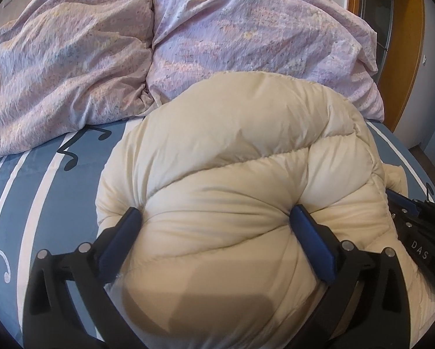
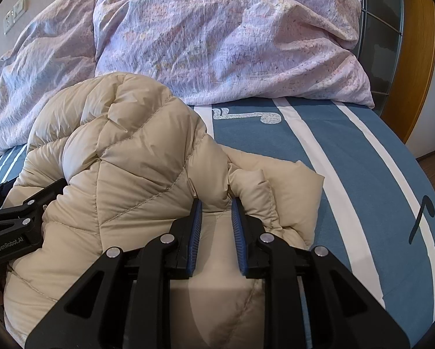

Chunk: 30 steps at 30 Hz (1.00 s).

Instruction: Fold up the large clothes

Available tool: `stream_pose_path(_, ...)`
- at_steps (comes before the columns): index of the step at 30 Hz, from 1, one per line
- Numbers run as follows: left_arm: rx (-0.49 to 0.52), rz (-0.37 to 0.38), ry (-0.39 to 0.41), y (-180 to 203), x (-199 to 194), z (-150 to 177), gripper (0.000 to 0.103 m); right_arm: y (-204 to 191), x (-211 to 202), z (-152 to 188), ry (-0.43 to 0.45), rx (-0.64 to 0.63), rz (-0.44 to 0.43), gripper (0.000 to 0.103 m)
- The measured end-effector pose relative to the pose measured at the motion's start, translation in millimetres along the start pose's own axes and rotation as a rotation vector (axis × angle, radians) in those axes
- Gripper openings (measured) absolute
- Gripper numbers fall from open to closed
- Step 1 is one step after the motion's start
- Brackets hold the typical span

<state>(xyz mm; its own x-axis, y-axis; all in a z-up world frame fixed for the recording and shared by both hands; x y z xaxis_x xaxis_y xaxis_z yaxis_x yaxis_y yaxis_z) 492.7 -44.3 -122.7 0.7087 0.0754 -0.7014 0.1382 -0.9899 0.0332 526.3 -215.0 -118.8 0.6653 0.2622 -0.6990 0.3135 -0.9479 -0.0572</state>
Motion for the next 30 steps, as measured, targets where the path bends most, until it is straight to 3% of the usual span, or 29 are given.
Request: stream_pose_path(30, 0.005, -0.009, -0.003, -1.2, 0.9, 0.5, 0.101, 0.2, 0.2, -0.3, 0.001, -0.001, -0.005, 0.023)
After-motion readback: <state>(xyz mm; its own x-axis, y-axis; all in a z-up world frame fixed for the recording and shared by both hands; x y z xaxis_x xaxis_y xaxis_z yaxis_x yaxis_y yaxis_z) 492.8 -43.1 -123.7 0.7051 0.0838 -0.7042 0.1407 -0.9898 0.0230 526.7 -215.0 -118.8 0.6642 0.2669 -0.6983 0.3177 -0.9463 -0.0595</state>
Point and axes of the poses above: each gripper's, at about its wrist camera, not at the fingertips, and x roughly the way its jaws point, y to its right, z to its underside, the point moved 8 cm from there along x, roughly the way its jaws point, and after that the axes turned 2 degrees about z, right-handed, at the moved point
